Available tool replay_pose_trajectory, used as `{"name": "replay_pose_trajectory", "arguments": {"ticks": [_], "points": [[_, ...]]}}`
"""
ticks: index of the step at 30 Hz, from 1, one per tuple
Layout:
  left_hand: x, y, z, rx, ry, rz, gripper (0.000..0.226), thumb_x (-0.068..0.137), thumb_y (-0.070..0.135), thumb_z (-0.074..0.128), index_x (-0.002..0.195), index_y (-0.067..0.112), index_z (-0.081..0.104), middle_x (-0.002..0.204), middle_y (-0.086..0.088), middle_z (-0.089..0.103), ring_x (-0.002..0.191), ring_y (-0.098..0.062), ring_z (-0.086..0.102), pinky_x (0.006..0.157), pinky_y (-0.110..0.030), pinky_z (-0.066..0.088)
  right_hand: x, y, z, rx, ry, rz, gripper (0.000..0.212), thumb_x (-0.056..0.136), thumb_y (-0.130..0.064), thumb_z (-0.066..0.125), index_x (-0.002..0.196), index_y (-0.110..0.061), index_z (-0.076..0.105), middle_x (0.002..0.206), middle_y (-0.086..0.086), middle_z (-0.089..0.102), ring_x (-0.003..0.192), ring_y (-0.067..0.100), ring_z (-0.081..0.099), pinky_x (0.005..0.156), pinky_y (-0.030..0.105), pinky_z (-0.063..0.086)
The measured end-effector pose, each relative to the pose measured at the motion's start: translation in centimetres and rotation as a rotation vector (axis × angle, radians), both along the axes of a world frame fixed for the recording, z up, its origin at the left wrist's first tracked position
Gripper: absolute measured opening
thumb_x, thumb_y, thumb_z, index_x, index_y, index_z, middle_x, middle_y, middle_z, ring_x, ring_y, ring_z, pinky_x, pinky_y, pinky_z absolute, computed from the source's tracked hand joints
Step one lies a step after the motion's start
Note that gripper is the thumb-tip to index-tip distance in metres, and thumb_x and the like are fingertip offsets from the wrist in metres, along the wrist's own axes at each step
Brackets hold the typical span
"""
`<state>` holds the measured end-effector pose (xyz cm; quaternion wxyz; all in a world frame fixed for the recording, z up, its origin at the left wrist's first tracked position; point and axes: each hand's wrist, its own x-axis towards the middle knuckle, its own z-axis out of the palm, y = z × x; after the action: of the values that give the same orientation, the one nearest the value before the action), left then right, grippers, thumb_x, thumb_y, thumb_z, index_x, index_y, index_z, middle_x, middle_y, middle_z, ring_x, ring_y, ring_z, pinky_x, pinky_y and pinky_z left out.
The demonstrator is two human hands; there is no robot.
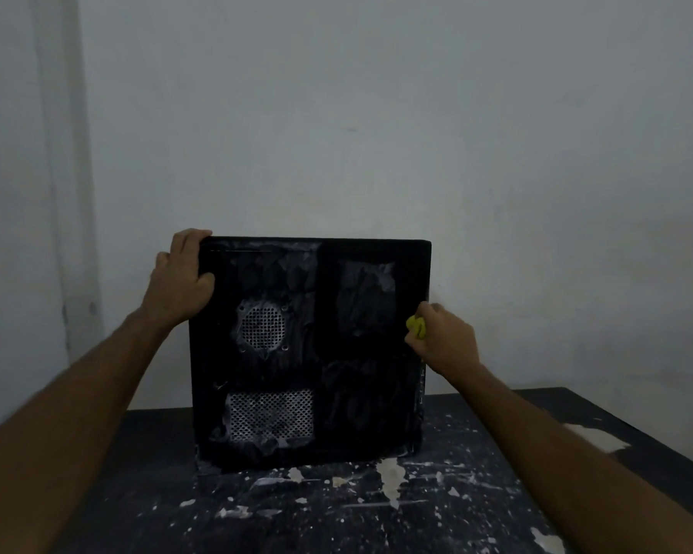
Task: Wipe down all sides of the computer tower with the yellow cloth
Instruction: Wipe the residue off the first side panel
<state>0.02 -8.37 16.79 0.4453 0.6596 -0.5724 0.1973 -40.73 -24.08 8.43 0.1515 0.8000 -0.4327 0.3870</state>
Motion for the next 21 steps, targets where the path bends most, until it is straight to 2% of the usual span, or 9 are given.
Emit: {"name": "replay_pose_trajectory", "arguments": {"ticks": [3,6,10,14,17,21], "points": [[0.0,0.0,0.0,0.001,0.004,0.001,0.075,0.073,0.027,0.043,0.147,0.022,0.036,0.151,-0.004,0.033,0.120,-0.046,0.045,0.107,-0.057,0.037,-0.3,-0.2,-0.1,0.058,0.127,0.016,0.030,0.083,-0.038,0.071,0.098,-0.018,0.055,0.093,0.001,0.060,0.076,0.025,0.057,0.058,0.032,0.041],[-0.2,0.1,0.1,-0.001,-0.002,0.000,0.075,0.073,0.028,0.043,0.147,0.022,0.036,0.151,-0.003,0.033,0.120,-0.047,0.045,0.107,-0.058,0.037,-0.7,-0.3,-0.1,0.016,0.021,-0.007,0.030,0.081,-0.036,0.072,0.095,-0.016,0.055,0.088,0.001,0.057,0.072,0.023,0.054,0.055,0.031,0.038],[-0.6,0.3,0.1,-0.002,0.009,0.007,0.075,0.073,0.027,0.042,0.148,0.022,0.036,0.152,-0.002,0.031,0.119,-0.048,0.043,0.105,-0.059,0.038,-0.5,-0.2,-0.4,0.051,0.129,0.003,0.030,0.084,-0.039,0.070,0.099,-0.018,0.054,0.089,0.001,0.056,0.075,0.025,0.057,0.058,0.034,0.044],[-0.3,0.3,0.1,-0.005,-0.005,0.003,0.076,0.073,0.027,0.043,0.148,0.020,0.036,0.152,-0.005,0.033,0.120,-0.049,0.045,0.106,-0.058,0.037,-0.5,-0.2,0.4,0.008,-0.081,-0.033,0.033,0.083,-0.035,0.073,0.101,-0.013,0.056,0.093,0.004,0.058,0.075,0.028,0.058,0.059,0.035,0.046],[-0.4,0.3,0.1,-0.004,-0.005,-0.001,0.076,0.073,0.027,0.043,0.148,0.020,0.036,0.152,-0.005,0.033,0.118,-0.050,0.045,0.106,-0.059,0.038,-1.1,-0.5,1.1,0.071,-0.016,-0.021,0.034,0.083,-0.037,0.073,0.102,-0.015,0.056,0.092,0.003,0.058,0.078,0.026,0.057,0.061,0.034,0.041],[-0.6,0.4,-0.1,-0.005,-0.003,0.013,0.075,0.073,0.027,0.043,0.148,0.020,0.036,0.152,-0.004,0.032,0.118,-0.050,0.044,0.106,-0.060,0.039,-2.1,-1.0,2.6,0.060,-0.065,-0.024,0.031,0.085,-0.035,0.073,0.104,-0.016,0.056,0.091,0.000,0.052,0.077,0.022,0.048,0.063,0.032,0.033]]}}
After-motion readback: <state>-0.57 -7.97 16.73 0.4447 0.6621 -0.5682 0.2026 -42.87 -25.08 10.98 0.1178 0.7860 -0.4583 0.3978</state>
